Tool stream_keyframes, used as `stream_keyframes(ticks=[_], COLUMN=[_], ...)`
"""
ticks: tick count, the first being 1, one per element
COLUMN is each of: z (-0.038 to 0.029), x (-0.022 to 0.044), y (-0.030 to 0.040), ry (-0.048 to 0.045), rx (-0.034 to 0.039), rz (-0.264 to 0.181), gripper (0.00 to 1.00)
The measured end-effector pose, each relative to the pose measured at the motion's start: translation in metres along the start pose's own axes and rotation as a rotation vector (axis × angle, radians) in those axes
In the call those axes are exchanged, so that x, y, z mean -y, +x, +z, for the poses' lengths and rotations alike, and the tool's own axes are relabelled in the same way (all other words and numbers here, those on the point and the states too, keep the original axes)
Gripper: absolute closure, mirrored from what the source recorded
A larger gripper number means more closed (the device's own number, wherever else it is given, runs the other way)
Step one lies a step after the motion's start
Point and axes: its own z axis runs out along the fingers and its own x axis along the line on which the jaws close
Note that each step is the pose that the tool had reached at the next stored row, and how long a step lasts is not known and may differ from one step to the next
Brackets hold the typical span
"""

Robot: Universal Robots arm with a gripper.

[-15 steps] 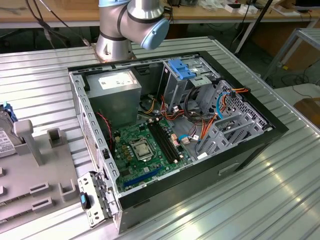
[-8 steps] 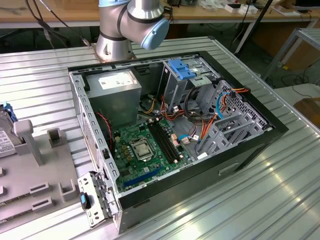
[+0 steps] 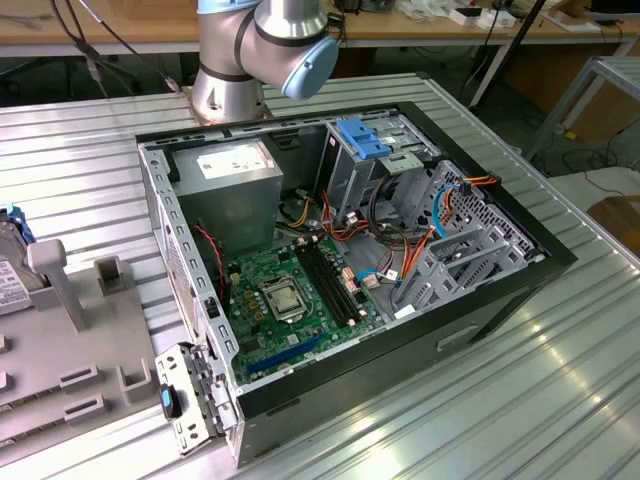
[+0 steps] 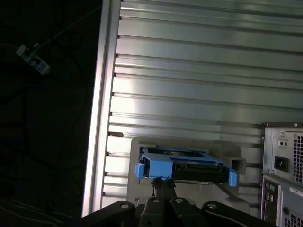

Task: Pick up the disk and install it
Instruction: 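Pick up the disk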

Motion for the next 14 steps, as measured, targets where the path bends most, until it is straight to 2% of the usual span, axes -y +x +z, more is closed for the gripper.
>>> stream_keyframes(ticks=[1, 3, 6, 9, 14], z=[0.0, 0.0, 0.0, 0.0, 0.0], x=[0.0, 0.0, 0.0, 0.0, 0.0], y=[0.0, 0.0, 0.0, 0.0, 0.0], ry=[-0.0004, -0.0011, -0.0036, -0.0052, -0.0092], rx=[-0.001, -0.0022, -0.0054, -0.0074, -0.0127], rz=[-0.03, -0.064, -0.163, -0.226, -0.388], gripper=[0.89, 0.89, 0.89, 0.89, 0.89])
